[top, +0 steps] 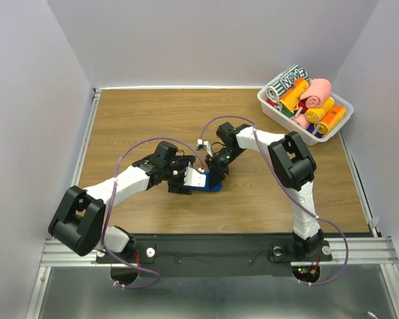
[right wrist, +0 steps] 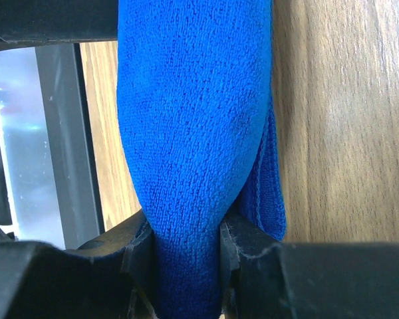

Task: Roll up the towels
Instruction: Roll the towel

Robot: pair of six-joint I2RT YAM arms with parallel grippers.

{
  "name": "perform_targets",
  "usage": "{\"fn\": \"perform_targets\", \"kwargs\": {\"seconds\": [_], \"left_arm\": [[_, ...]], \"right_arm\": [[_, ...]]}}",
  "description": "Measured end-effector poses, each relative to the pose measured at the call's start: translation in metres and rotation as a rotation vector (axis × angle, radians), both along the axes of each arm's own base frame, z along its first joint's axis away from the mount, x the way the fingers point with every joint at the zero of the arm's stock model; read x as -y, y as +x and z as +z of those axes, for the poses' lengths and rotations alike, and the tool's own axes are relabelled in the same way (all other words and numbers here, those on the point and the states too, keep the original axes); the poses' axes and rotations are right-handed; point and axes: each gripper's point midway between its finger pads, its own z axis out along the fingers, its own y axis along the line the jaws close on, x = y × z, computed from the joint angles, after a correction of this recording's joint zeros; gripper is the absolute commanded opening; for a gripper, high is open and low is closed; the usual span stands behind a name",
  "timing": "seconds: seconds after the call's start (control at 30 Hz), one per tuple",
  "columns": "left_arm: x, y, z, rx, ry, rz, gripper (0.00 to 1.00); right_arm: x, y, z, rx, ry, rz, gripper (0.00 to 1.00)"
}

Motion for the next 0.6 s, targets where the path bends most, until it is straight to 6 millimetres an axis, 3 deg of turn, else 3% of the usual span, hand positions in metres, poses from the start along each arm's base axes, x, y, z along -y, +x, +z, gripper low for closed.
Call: {"fn": "perform_targets", "kwargs": {"seconds": [0.47, 0.6], "left_arm": [[0.01, -0.021, 0.015, -0.039, -0.012, -0.046, 0.99], [0.015, -0.022, 0.008, -0.055, -0.007, -0.045, 0.99]], "right_arm": [[0.001, 0.002, 0.0, -0.023, -0.001, -0.011, 0.01], [0.002, 0.002, 0.0, -0.031, 0.001, -0.014, 0.01]]}}
